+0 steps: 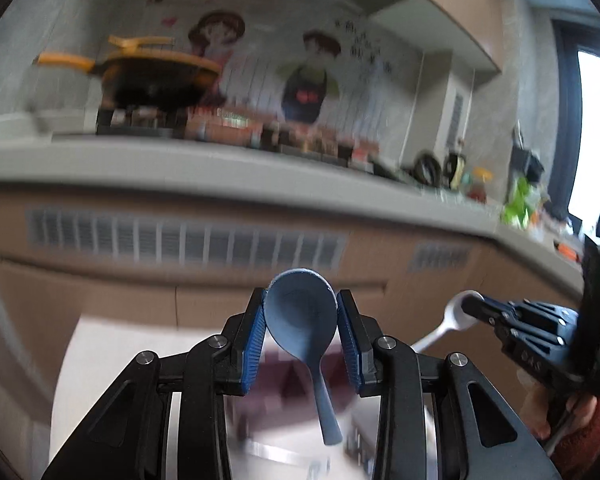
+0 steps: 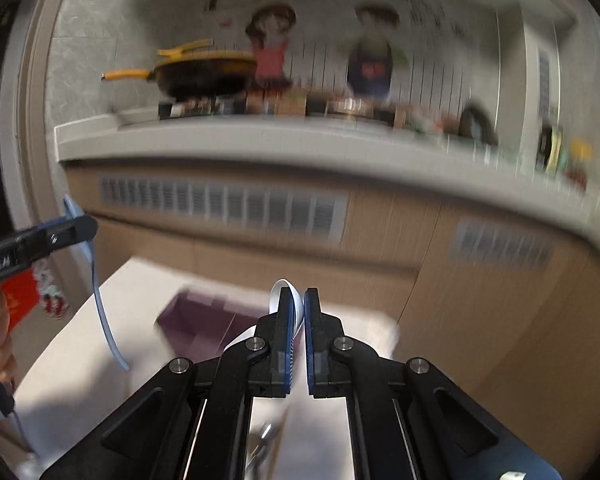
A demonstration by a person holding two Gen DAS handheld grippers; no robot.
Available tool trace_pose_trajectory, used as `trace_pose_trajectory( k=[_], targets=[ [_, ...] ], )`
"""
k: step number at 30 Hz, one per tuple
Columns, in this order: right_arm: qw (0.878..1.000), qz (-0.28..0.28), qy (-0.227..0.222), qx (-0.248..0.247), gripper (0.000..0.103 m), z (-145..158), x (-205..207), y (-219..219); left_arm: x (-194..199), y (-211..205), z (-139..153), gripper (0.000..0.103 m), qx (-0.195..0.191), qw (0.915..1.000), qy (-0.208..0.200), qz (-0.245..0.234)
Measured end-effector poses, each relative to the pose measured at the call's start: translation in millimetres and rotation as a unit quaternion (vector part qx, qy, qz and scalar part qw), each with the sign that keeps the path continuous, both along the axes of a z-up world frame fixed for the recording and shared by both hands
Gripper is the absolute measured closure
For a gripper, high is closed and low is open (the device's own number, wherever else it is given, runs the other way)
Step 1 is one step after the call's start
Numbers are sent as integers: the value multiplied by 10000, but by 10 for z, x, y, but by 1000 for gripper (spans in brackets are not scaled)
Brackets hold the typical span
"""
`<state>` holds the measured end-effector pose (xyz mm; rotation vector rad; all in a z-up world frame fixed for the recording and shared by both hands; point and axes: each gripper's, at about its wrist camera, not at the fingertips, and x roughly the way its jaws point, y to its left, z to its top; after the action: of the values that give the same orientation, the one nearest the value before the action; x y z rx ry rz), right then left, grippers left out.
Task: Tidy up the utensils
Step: 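Lift the blue spoon with the left tool and drop it into the maroon caddy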
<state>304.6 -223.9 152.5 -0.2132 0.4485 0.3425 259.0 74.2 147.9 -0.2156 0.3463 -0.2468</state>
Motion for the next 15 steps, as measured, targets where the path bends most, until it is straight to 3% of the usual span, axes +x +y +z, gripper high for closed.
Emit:
trace_pose_trajectory(
  k=[3,6,10,15],
  targets=[
    [9995,-23,-163,-270,99,116,238,131,330,-17,35,67,-12,9996,-244,104],
    [9982,-27,-24,-595,99,-66,521,292,665,-54,-194,67,23,9998,-132,171],
    [9957,46,512,-771,99,-532,821,367,1066,-169,-673,67,130,9992,336,167],
    [9861,317,1460,-726,98,-1100,1088,397,1328,-220,-1314,67,-33,9908,1342,-147]
  ],
)
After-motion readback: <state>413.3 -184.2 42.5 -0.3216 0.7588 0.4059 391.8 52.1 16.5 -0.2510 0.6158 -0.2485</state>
